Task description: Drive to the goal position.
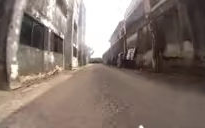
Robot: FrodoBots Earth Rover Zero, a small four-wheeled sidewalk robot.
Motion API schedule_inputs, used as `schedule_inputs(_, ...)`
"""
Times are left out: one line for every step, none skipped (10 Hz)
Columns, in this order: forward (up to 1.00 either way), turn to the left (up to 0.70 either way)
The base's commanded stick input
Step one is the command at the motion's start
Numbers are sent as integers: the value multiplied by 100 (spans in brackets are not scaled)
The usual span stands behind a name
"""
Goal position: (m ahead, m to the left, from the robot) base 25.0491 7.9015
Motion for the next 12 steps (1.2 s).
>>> schedule_inputs(100,26)
schedule_inputs(100,15)
schedule_inputs(100,1)
schedule_inputs(100,0)
schedule_inputs(100,0)
schedule_inputs(100,0)
schedule_inputs(100,0)
schedule_inputs(100,0)
schedule_inputs(100,0)
schedule_inputs(100,0)
schedule_inputs(100,0)
schedule_inputs(100,0)
